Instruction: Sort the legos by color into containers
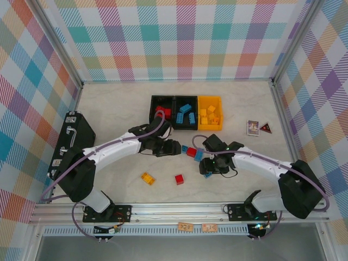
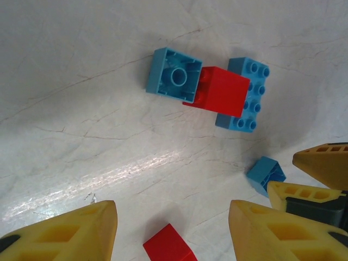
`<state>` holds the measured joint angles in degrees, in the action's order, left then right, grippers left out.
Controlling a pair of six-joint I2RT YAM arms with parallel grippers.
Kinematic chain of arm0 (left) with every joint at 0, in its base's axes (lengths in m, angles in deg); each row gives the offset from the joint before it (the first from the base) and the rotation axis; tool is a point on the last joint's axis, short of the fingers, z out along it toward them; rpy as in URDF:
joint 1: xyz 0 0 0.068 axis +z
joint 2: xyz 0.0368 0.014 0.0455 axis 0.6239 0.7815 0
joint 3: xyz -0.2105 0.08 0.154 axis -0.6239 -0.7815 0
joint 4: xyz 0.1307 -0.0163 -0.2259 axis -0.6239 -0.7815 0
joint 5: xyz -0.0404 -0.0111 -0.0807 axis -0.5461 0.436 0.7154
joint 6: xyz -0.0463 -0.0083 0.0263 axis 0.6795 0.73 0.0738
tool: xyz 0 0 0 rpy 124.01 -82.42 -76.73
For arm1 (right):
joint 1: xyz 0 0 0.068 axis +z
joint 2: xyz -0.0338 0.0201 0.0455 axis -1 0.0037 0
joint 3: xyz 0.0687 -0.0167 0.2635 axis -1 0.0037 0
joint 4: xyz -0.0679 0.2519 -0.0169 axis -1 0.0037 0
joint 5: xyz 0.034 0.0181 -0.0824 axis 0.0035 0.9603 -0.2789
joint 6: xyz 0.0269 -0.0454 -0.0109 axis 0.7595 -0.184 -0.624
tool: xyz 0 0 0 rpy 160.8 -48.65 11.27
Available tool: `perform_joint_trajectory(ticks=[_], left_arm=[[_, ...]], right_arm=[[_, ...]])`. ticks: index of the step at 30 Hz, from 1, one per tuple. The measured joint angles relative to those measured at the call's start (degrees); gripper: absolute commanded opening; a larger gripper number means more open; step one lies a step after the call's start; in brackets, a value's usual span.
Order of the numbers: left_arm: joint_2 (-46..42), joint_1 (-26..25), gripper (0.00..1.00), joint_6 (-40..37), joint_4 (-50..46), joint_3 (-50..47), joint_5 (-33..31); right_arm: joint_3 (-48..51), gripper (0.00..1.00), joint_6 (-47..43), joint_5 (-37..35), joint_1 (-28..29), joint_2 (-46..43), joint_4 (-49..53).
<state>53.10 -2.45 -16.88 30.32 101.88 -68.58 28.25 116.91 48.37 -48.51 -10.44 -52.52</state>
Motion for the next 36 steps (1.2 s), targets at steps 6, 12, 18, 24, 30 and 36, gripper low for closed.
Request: perform_joint_trajectory(ticks=[6,12,18,24,30,36], left_arm=[[0.0,0.0,0.56,0.3,0.5,-0.9,0.0],[0.0,0.0,0.56,1.4,1.4,-2.0,-0.5],[0.0,0.0,0.56,1.8,1.5,-2.5,-1.0],[-0.1,0.0,0.56,2.8,1.8,-3.2,-2.0],[-2.7,0.1,0.56,3.7,1.9,-4.3,-4.6],[-8.1,1.3,0.58,5.0,2.0,-5.7,-7.8]], right_arm=[[0.0,0.63,0.0,-0.5,3.1,3.2,-0.9],[-1.4,0.53,0.5,-2.8,5.8,7.0,-0.4],[-2.8,0.36,1.1,-4.8,6.1,7.8,0.2],[-7.1,0.34,0.7,-6.3,6.1,7.8,1.0],[-15.0,0.35,-1.0,-7.9,5.4,7.8,2.2],[-26.7,0.35,-4.0,-7.7,1.7,12.0,1.6]])
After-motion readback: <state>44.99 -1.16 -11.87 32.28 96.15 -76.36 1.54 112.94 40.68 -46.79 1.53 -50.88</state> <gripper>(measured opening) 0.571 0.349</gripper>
